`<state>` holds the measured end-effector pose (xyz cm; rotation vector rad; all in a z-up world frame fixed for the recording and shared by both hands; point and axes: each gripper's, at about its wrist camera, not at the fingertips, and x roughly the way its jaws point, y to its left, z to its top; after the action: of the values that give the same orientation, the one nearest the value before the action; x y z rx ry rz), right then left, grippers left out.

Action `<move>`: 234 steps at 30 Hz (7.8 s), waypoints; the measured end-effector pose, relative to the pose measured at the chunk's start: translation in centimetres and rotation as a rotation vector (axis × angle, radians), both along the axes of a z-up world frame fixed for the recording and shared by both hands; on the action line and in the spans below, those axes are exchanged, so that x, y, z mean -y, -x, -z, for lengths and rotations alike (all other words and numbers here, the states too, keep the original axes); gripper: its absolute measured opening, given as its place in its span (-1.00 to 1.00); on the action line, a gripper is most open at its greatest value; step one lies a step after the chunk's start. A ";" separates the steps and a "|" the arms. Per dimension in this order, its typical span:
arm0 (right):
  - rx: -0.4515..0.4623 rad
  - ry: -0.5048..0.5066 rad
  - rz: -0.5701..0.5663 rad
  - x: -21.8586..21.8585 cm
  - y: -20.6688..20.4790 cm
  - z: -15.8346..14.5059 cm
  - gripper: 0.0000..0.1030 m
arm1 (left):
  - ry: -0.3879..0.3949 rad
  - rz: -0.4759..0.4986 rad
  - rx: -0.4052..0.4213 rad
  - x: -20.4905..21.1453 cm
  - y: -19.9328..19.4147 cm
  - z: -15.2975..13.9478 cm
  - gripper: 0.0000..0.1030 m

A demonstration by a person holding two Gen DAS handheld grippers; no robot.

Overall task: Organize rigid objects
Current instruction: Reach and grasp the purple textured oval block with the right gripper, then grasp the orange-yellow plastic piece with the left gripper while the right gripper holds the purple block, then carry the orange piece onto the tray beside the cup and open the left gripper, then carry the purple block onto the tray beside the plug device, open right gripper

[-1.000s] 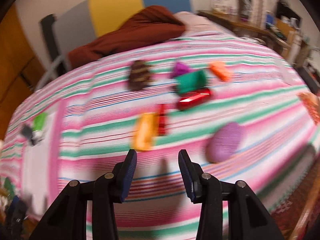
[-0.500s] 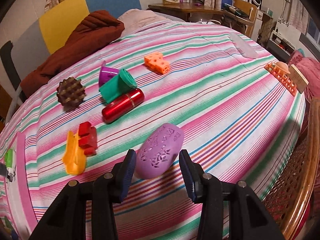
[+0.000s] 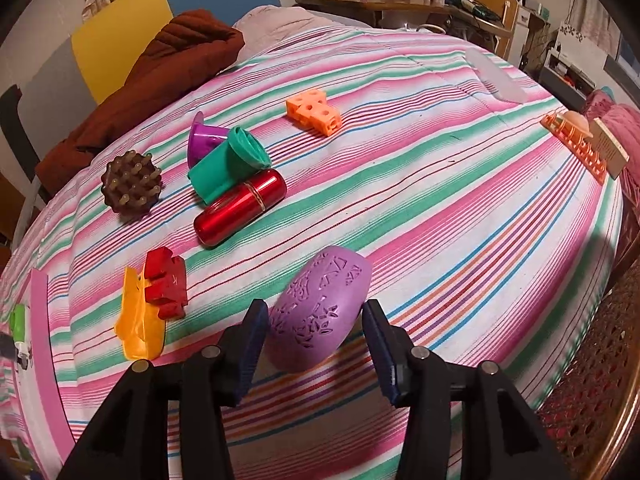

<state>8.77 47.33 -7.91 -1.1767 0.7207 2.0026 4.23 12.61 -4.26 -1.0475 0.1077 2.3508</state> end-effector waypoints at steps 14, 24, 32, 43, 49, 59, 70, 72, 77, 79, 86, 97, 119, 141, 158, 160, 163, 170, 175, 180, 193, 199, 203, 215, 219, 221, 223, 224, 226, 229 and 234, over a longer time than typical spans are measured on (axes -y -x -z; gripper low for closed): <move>0.073 0.034 -0.154 -0.8 2.8 1.0 -0.15 | 0.031 0.022 -0.009 -1.1 -0.5 0.1 0.98; 0.089 0.053 -0.322 -1.5 5.8 1.1 -0.15 | 0.039 0.136 -0.009 -6.4 0.1 -0.8 0.98; 0.027 0.118 -0.266 -2.3 5.2 1.1 -0.15 | 0.063 0.257 0.004 -15.1 1.6 0.4 0.98; -0.013 0.164 -0.230 -2.6 4.4 0.8 -0.15 | 0.139 0.320 -0.087 -21.4 4.3 3.4 0.76; -0.009 0.160 -0.234 -3.4 4.7 1.3 -0.15 | 0.139 0.363 -0.054 -21.9 5.9 4.9 -0.21; -0.008 0.160 -0.234 -3.1 4.5 1.2 -0.15 | 0.128 0.360 -0.050 -20.3 5.4 5.2 -0.25; 0.001 0.150 -0.241 -2.9 4.9 1.3 -0.15 | 0.138 0.336 -0.046 -21.9 6.8 5.4 -0.20; 0.003 0.148 -0.243 -2.9 4.9 1.3 -0.15 | 0.120 0.324 -0.036 -21.3 7.0 5.5 -0.21; 0.008 0.140 -0.248 -2.8 4.9 1.2 -0.15 | 0.106 0.301 -0.027 -20.5 7.2 5.7 -0.21; 0.011 0.137 -0.250 -2.8 4.9 1.2 -0.15 | 0.126 0.301 -0.034 -20.7 7.0 5.8 -0.20; 0.013 0.130 -0.252 -2.5 5.2 1.3 -0.15 | 0.107 0.276 -0.036 -19.5 6.9 5.8 -0.48; -0.054 0.121 -0.317 -1.2 5.8 0.3 -0.15 | 0.055 0.257 -0.064 -15.5 4.1 5.8 -0.49; -0.039 0.079 -0.302 -1.2 6.2 0.4 -0.15 | -0.041 0.086 -0.098 -4.1 4.3 1.4 -0.49; -0.097 0.056 -0.264 -2.0 5.0 -0.7 -0.15 | 0.058 -0.304 0.079 7.3 17.0 4.3 -0.49; -0.115 0.045 -0.246 -2.4 4.7 -0.9 -0.15 | 0.009 -0.406 -0.140 8.3 12.0 1.5 0.87; -0.122 0.037 -0.244 -2.4 4.7 -1.0 -0.15 | -0.011 -0.392 -0.145 8.1 11.0 1.3 0.87; -0.154 0.019 -0.249 -2.3 4.5 -1.6 -0.15 | -0.025 -0.358 -0.118 7.5 10.1 1.4 0.87; -0.194 0.013 -0.293 -1.6 4.5 -2.1 -0.15 | -0.032 -0.279 -0.086 5.7 8.3 1.7 0.91; -0.224 0.034 -0.322 -1.2 4.7 -2.3 -0.15 | -0.029 -0.255 -0.081 5.1 7.9 1.7 0.92; -0.268 0.005 -0.409 1.4 5.0 -3.4 -0.15 | -0.017 -0.244 -0.086 5.3 7.6 1.8 0.93; -0.259 0.086 -0.823 18.6 14.1 -4.3 -0.15 | -0.040 -0.247 -0.085 7.5 6.7 1.6 0.96; -0.198 0.078 -0.891 23.9 18.5 -3.5 -0.16 | -0.057 -0.263 -0.073 9.1 6.3 1.5 0.97; -0.127 0.015 -0.907 25.6 21.4 -2.6 -0.16 | -0.066 -0.274 -0.066 10.3 6.0 1.4 0.97; -0.057 -0.151 -0.810 25.7 26.2 -0.9 -0.15 | -0.102 -0.318 -0.021 12.3 6.3 2.0 0.97; -0.103 -0.147 -0.783 24.8 25.8 -2.0 -0.11 | -0.106 -0.325 -0.020 12.2 6.3 2.0 0.97; -0.127 -0.122 -0.780 24.5 25.2 -2.5 -0.11 | -0.107 -0.326 -0.022 12.2 6.3 2.0 0.97; -0.148 -0.092 -0.775 24.2 24.3 -2.8 -0.11 | -0.106 -0.327 -0.023 12.0 6.2 2.0 0.97; -0.157 -0.078 -0.775 24.1 23.9 -2.9 -0.11 | -0.105 -0.328 -0.023 11.9 6.3 2.0 0.97; -0.161 -0.054 -0.780 24.2 22.7 -3.0 -0.11 | -0.101 -0.326 -0.019 11.8 6.2 2.1 0.97; -0.161 -0.046 -0.804 24.7 21.2 -2.9 -0.11 | -0.089 -0.325 -0.022 11.5 6.0 2.1 0.97; -0.179 -0.055 -0.840 25.5 18.7 -3.0 -0.11 | -0.074 -0.334 -0.028 11.4 5.7 2.0 0.98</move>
<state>-9.92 21.86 -4.90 -1.4213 0.2449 2.8153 -1.51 1.26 -6.28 -1.0633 -0.1550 2.6440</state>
